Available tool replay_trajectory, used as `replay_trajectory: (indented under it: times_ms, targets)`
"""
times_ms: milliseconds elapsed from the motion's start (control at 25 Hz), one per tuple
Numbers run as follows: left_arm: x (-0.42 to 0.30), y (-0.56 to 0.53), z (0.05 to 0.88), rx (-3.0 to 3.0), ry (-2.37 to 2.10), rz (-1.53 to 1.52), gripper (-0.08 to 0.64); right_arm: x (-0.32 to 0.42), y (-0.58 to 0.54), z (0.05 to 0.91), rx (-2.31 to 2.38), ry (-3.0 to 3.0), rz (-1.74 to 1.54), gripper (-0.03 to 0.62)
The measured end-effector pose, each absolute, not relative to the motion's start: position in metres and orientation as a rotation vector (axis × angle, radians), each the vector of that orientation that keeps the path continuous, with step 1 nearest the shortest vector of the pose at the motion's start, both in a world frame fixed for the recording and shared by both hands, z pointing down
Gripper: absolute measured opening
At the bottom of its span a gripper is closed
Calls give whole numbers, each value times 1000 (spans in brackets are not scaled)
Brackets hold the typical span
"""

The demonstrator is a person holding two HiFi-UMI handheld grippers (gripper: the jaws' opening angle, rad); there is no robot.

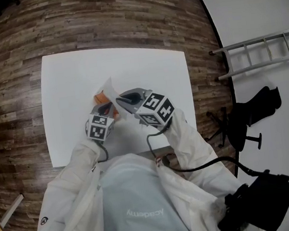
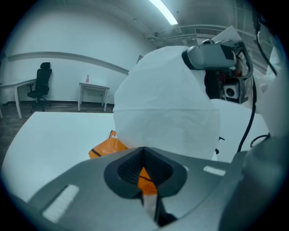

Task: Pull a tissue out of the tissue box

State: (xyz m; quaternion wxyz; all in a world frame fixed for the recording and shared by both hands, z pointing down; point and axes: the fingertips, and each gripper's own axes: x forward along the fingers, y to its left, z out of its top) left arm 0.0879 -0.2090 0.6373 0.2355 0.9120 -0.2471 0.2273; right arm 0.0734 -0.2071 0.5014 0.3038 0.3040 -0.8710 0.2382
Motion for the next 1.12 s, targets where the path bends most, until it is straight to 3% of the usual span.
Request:
replay_trajectory:
  times_ms: [1120]
  targets:
    - [76, -190, 621, 2582, -660, 671, 0, 96, -194, 466, 978, -2377, 572, 3]
